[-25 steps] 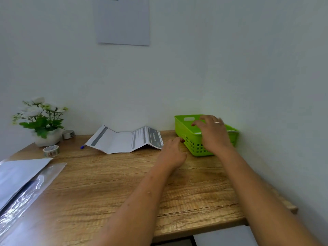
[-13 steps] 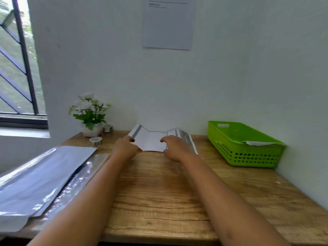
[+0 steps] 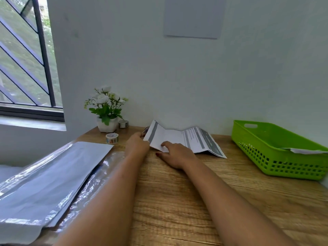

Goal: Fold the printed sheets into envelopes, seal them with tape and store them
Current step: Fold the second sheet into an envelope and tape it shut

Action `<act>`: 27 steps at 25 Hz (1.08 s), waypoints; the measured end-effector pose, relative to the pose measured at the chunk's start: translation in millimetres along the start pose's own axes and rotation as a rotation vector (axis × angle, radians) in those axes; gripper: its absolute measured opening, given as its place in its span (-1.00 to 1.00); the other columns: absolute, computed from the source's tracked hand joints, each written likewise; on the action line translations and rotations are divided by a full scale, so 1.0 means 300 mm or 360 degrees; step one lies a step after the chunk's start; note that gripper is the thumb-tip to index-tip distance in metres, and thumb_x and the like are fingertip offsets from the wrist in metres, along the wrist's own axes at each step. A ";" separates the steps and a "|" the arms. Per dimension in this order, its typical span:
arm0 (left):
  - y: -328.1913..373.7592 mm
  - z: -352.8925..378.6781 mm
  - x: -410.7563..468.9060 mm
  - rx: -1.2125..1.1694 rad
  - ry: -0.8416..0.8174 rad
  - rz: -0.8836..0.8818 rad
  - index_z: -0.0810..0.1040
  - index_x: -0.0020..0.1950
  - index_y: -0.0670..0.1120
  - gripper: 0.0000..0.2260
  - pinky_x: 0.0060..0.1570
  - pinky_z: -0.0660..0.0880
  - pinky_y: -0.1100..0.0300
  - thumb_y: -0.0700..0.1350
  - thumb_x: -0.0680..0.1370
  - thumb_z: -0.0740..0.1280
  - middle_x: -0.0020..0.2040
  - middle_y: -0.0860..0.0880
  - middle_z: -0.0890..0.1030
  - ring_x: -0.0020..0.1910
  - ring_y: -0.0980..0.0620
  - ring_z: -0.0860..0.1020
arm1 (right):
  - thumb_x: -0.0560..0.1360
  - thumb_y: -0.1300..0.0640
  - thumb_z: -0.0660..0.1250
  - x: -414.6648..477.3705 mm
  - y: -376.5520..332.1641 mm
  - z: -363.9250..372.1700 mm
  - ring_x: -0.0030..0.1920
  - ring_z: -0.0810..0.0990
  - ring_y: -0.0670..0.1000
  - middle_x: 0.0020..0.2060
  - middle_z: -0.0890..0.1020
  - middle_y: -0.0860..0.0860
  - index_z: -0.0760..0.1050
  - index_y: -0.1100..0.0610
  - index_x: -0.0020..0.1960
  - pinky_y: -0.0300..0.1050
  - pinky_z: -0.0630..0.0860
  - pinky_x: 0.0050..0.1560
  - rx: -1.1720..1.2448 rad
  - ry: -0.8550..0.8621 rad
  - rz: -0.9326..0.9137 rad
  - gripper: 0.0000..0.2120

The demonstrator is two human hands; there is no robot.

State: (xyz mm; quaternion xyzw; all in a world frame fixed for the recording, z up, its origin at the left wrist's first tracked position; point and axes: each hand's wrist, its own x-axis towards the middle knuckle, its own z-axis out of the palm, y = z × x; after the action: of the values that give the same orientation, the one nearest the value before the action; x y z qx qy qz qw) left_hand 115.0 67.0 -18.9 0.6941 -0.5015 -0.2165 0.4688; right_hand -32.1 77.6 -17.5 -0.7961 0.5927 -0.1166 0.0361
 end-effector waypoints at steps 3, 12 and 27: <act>0.006 -0.009 -0.006 -0.0230 0.0004 -0.0062 0.50 0.29 0.00 -0.57 0.09 0.56 -0.04 -0.17 0.43 0.43 0.26 -0.10 0.54 0.07 -0.14 0.60 | 0.49 -0.26 0.21 -0.024 -0.019 -0.006 0.21 0.50 0.12 0.22 0.53 0.08 0.27 0.00 0.39 0.08 0.47 0.15 0.0009 0.0182 0.0004 -0.43; 0.039 -0.008 -0.064 -0.0293 -0.0027 0.0123 0.54 0.28 -0.01 -0.55 -0.02 0.37 0.18 -0.05 0.40 0.50 0.06 -0.02 0.61 0.06 0.01 0.51 | 0.58 0.21 0.13 -0.049 -0.056 -0.006 0.09 0.56 0.18 0.15 0.55 0.23 0.01 0.17 0.53 0.03 0.51 0.05 -0.0049 0.0374 -0.0167 -0.44; 0.057 0.031 -0.097 0.0221 -0.0391 0.0637 0.48 0.34 -0.02 -0.68 0.09 0.36 0.22 -0.04 0.59 0.23 0.27 -0.06 0.55 0.20 0.01 0.50 | 0.56 0.26 0.15 -0.059 -0.056 -0.038 -0.05 0.60 0.11 -0.04 0.62 0.13 0.37 0.22 0.19 -0.12 0.39 -0.23 0.0032 0.0705 -0.0064 -0.79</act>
State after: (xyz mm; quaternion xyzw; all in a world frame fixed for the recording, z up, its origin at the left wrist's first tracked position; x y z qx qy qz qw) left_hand 87.7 88.0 -13.3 0.5801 -0.6959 -0.1671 0.3889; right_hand -23.6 100.3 -5.7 -0.7624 0.5689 -0.2952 -0.0894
